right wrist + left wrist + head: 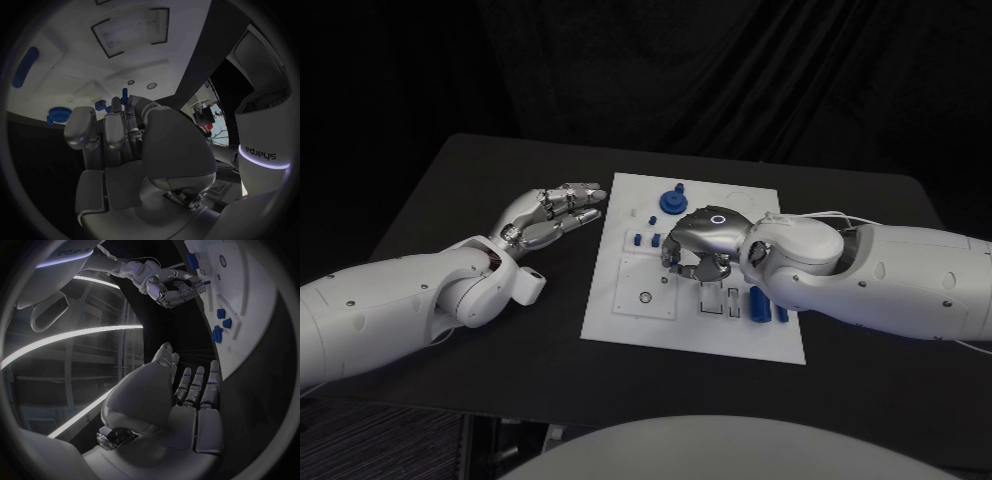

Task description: Assemble the parts on the task board

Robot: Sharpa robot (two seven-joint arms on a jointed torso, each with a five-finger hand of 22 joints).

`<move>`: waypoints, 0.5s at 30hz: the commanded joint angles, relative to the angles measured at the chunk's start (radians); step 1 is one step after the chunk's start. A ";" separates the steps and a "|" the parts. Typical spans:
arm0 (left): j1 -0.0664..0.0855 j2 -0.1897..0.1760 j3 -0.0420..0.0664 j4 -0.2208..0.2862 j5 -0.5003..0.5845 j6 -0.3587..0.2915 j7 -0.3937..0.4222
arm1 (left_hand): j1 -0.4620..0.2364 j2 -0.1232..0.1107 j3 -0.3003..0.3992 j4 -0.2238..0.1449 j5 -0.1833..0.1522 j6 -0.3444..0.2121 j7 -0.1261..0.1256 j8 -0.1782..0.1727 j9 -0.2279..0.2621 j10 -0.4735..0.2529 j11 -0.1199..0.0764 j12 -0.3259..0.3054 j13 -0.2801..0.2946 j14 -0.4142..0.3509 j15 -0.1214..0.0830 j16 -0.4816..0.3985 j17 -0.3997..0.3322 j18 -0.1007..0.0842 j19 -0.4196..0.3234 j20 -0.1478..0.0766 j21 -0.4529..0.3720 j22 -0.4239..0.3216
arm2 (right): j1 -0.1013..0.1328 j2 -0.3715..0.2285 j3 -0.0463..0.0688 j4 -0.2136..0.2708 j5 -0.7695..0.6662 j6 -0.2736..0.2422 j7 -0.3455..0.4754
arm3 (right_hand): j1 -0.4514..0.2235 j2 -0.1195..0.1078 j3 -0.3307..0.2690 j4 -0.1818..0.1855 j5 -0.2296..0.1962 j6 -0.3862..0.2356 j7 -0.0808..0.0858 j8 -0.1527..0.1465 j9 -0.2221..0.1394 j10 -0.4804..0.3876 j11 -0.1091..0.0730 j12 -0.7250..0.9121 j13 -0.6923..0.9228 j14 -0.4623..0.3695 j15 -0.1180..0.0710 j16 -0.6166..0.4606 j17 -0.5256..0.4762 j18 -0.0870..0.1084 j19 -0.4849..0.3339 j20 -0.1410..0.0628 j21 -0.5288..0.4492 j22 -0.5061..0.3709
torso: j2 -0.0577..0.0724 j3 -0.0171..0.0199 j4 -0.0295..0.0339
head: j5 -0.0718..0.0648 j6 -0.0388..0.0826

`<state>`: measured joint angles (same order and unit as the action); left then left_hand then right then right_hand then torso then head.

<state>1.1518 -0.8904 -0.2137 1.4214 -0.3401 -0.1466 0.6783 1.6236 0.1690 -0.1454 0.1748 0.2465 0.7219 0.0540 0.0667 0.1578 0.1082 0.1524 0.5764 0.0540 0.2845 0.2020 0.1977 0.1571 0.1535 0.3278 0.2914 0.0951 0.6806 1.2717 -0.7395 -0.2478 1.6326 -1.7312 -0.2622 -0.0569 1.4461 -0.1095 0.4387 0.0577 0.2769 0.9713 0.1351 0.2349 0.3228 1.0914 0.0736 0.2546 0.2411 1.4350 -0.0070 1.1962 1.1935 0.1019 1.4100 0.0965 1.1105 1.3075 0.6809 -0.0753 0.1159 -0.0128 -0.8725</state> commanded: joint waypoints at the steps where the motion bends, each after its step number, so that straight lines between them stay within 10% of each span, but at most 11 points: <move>1: -0.003 0.003 0.001 0.000 0.005 0.016 0.127 | 0.002 0.005 0.002 -0.007 0.005 0.001 0.005 0.002 -0.002 -0.002 0.008 -0.004 0.001 0.000 0.007 0.006 -0.001 -0.007 0.007 0.002 0.003 -0.001 | -0.005 0.008 0.001 -0.008 -0.011 0.006 0.007 | 0.000 -0.008 0.000 -0.007 0.006 -0.003 0.008 -0.006 -0.002 -0.001 0.005 -0.008 0.000 0.001 0.005 -0.003 -0.001 -0.017 0.005 0.002 -0.003 0.151 | 0.002 -0.0003 -0.0011 | 0.001 0.000; 15: -0.008 0.007 0.001 -0.004 0.005 0.020 0.123 | 0.003 0.007 0.003 -0.009 0.005 0.001 0.006 0.002 -0.002 -0.002 0.008 -0.005 0.001 0.000 0.008 0.008 -0.003 -0.009 0.009 0.002 0.004 -0.001 | -0.016 0.032 0.001 -0.023 -0.011 0.013 0.008 | 0.001 -0.008 0.001 -0.009 0.006 -0.004 0.009 -0.009 -0.003 -0.002 0.006 -0.011 -0.002 -0.001 0.006 -0.004 -0.003 -0.017 0.003 0.003 -0.006 0.150 | 0.002 0.0009 -0.0021 | 0.011 0.000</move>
<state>1.1450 -0.8853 -0.2135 1.4165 -0.3400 -0.1400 0.6784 1.6236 0.1690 -0.1428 0.1722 0.2465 0.7219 0.0540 0.0667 0.1571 0.1050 0.1554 0.5762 0.0539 0.2845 0.2019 0.2015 0.1551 0.1539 0.3315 0.2951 0.0951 0.6807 1.2590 -0.7087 -0.2476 1.6105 -1.7344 -0.2598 -0.0491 1.4461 -0.1095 0.4416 0.0548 0.2769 0.9676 0.1387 0.2312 0.3211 1.0912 0.0738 0.2474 0.2382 1.4350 -0.0070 1.1962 1.1914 0.1018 1.4100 0.0965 1.1104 1.3080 0.6834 -0.0745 0.1135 -0.0020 -0.8725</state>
